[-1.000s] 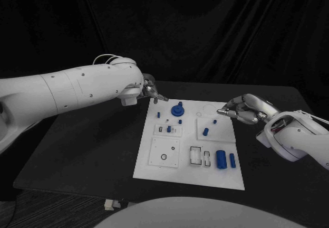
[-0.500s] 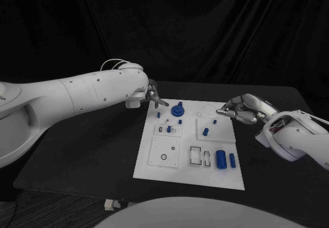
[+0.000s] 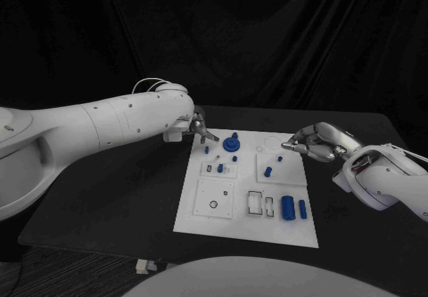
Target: Assemble the parts on the task board
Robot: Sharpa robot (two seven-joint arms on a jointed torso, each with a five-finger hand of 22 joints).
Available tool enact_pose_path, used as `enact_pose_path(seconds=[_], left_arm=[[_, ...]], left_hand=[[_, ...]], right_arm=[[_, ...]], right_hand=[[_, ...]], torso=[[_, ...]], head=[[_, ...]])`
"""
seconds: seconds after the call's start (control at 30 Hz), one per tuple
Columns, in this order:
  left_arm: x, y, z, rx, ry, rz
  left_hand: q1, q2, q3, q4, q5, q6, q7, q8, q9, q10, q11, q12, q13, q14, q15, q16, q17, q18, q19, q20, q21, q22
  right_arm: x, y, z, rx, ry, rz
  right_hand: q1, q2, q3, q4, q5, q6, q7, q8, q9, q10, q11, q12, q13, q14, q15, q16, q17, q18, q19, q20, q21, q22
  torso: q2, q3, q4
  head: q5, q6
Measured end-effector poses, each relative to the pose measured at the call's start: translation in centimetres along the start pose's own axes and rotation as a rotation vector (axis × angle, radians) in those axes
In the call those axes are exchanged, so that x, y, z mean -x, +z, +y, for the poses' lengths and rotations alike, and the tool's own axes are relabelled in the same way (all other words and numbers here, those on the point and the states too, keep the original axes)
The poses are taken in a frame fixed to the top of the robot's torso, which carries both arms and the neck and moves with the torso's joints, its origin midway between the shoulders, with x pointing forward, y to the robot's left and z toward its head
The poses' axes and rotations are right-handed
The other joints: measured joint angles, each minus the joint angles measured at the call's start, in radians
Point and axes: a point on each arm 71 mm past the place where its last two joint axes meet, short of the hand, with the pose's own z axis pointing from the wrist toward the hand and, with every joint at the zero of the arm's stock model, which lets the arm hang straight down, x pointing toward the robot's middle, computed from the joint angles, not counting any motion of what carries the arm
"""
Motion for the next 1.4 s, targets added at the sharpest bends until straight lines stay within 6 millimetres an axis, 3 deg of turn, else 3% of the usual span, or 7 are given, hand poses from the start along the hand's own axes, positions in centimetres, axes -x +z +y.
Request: enact_pose_path(seconds=[0.17,0.83,1.13,1.4], left_arm=[[-1.2,0.6,-0.5,0.006,0.017,0.037],[-1.9,1.2,0.1,0.054,0.038,0.091],[-1.9,1.3,0.1,0.060,0.040,0.096],[-1.9,1.3,0.0,0.055,0.039,0.094]], left_hand=[[0.017,0.006,0.000,0.000,0.007,0.006,0.006,-0.016,-0.012,-0.004,0.004,0.001,0.000,0.000,0.000,0.000,0.001,0.000,0.000,0.000,0.000,0.000],[0.047,0.011,0.004,-0.004,0.012,0.023,0.005,-0.027,-0.024,-0.004,0.004,0.002,0.002,0.000,0.000,0.000,0.001,0.000,0.000,0.000,-0.004,0.000],[0.082,0.013,0.016,-0.007,0.088,0.032,0.003,-0.039,-0.027,-0.004,0.004,0.005,0.003,0.000,0.000,0.000,0.000,0.000,0.000,0.000,-0.004,0.000],[0.091,0.012,0.018,-0.004,0.113,0.032,0.003,-0.039,-0.027,-0.005,0.006,0.008,0.002,0.000,0.000,0.000,0.000,0.000,0.000,0.000,-0.004,0.000]], right_arm=[[-0.1,0.1,0.1,0.002,0.000,0.002],[-0.1,0.0,0.1,0.001,0.000,0.003],[-0.1,0.1,0.1,0.001,0.001,0.004],[-0.1,0.0,0.1,0.001,0.001,0.004]], right_hand=[[0.000,0.000,0.000,0.000,0.008,0.000,0.000,0.000,-0.001,0.000,0.000,0.000,0.000,0.000,0.000,0.000,0.000,0.000,0.000,0.000,0.000,0.000],[0.000,0.000,0.000,0.000,0.016,0.000,0.000,0.000,-0.001,0.000,0.000,0.000,0.000,0.000,0.000,0.000,0.000,0.000,0.000,0.000,0.000,0.000],[0.000,0.000,0.000,0.000,0.016,0.000,0.000,0.000,-0.001,0.000,0.000,0.000,0.001,0.000,0.000,0.000,0.000,0.000,0.000,0.000,0.000,0.000],[0.004,0.004,0.000,0.000,0.020,0.000,0.000,0.000,-0.001,0.000,0.000,0.000,0.001,0.000,0.000,0.000,0.000,0.000,0.000,0.000,0.000,0.000]], torso=[[0.000,0.0001,-0.0001],[0.000,0.0000,-0.0001],[0.000,0.0001,-0.0001],[0.000,0.0001,0.0000]], head=[[0.002,0.000],[0.000,0.000],[0.000,0.000],[0.000,0.000]])
